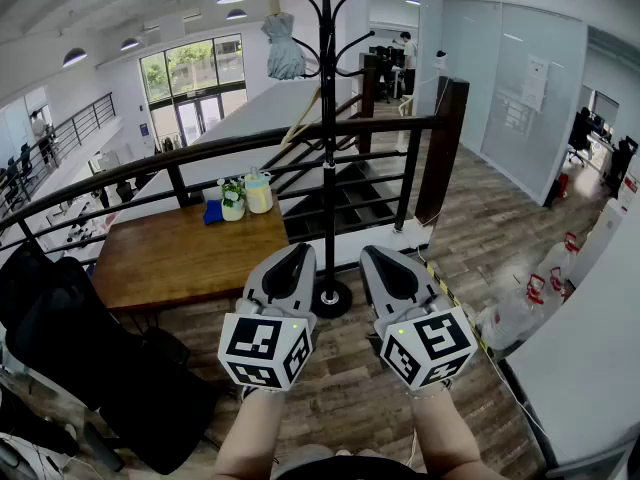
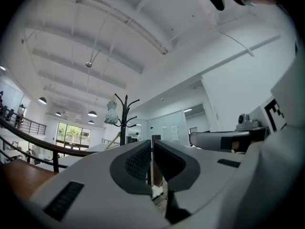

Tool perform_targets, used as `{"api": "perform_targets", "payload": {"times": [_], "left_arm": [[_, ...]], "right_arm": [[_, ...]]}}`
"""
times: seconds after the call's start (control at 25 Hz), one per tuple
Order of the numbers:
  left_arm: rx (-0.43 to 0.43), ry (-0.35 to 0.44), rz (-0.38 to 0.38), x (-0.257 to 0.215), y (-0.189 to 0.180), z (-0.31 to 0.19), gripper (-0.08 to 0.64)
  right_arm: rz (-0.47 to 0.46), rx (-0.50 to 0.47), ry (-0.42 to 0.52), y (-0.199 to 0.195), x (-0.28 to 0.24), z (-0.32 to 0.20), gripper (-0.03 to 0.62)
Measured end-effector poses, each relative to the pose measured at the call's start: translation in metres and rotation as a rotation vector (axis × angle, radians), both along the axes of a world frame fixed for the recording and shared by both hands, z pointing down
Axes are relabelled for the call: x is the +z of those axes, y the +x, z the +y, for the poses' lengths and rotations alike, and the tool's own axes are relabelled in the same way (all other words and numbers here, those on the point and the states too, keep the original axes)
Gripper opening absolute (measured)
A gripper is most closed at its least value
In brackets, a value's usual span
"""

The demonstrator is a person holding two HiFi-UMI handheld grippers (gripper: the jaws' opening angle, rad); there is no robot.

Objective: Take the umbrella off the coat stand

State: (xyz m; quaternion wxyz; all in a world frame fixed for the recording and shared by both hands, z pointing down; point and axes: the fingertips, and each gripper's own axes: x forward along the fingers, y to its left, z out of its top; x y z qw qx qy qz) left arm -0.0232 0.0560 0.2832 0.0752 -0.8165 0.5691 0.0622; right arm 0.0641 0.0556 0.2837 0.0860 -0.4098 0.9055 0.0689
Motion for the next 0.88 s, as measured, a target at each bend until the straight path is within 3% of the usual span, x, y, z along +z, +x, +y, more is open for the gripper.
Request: {"api": "perform_targets", "payload": {"times": [0.48, 0.88], "left_arm": [[-0.067, -0.084, -0.012, 0.039, -0.023, -0.011, 0.028], [-0.093, -0.105, 0.011, 0.050, -0.027, -0.021, 0.028]], "right_arm": [[0.016, 0.060, -0.078, 0.024, 0.038, -0.020, 0.028], [-0.017, 0.013, -0.124, 0.022, 0.051, -0.035, 0.028]]}}
